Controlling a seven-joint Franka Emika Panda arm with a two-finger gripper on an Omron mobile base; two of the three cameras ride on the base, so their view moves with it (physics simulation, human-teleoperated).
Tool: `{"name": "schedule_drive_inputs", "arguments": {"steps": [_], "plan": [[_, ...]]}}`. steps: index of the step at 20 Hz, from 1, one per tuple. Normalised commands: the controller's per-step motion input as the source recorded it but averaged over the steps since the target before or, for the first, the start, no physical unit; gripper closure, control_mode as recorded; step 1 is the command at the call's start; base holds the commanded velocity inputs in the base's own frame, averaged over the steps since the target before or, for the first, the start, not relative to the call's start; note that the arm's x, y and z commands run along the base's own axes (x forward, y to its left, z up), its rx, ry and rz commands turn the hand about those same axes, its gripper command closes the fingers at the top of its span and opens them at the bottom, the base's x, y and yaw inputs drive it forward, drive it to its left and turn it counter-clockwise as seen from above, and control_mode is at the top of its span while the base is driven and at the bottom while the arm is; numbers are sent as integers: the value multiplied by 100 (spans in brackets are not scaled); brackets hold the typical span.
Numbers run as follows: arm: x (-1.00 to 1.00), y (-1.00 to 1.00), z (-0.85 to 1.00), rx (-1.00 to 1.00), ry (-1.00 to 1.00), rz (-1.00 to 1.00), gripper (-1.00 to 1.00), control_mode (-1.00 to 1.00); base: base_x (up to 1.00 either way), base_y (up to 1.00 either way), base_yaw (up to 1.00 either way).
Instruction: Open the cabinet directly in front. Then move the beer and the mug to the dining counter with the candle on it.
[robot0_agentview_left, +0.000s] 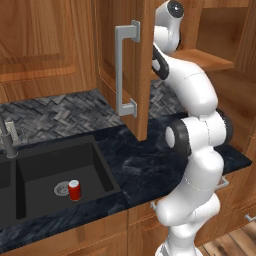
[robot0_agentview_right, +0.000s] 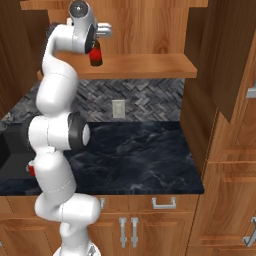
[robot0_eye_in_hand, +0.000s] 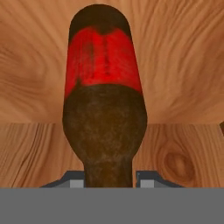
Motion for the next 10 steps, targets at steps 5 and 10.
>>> {"name": "schedule_drive_inputs", "arguments": {"steps": [5, 10], "plan": [[-71, -55, 0, 8, -20, 0, 100, -100, 0, 0, 0], [-80, -61, -6, 11, -23, 0, 100, -100, 0, 0, 0]]}}
